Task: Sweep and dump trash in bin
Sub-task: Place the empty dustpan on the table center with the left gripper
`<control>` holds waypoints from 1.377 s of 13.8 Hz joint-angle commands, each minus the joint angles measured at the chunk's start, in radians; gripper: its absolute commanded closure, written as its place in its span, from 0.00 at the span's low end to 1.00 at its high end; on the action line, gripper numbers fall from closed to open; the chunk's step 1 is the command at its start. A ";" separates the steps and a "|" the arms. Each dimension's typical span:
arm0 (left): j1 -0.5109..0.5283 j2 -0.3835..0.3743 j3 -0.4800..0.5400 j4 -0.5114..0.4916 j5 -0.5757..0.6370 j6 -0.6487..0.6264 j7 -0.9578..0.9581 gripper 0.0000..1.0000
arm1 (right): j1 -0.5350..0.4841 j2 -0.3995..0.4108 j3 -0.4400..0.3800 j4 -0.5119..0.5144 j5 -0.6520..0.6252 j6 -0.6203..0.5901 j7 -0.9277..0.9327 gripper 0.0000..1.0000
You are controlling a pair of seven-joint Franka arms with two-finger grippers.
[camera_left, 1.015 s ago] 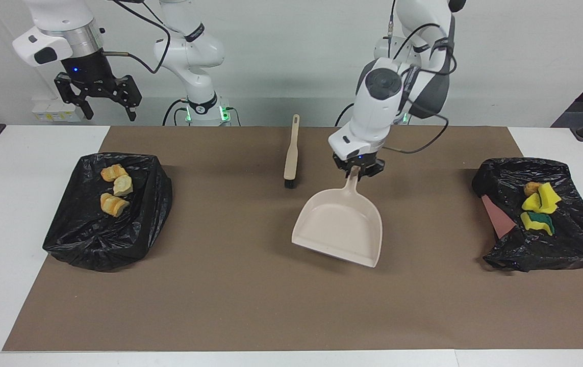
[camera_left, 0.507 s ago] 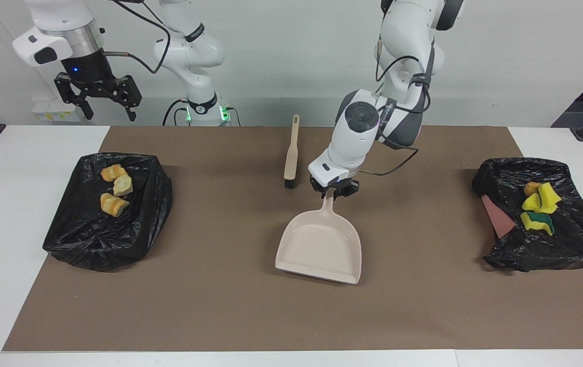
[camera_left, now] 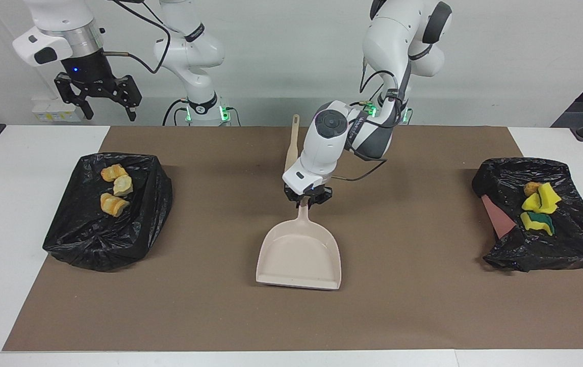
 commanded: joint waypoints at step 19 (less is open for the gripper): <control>0.444 -0.252 0.031 0.025 0.029 -0.304 0.361 0.00 | 0.000 -0.015 -0.001 -0.010 0.006 -0.014 -0.018 0.00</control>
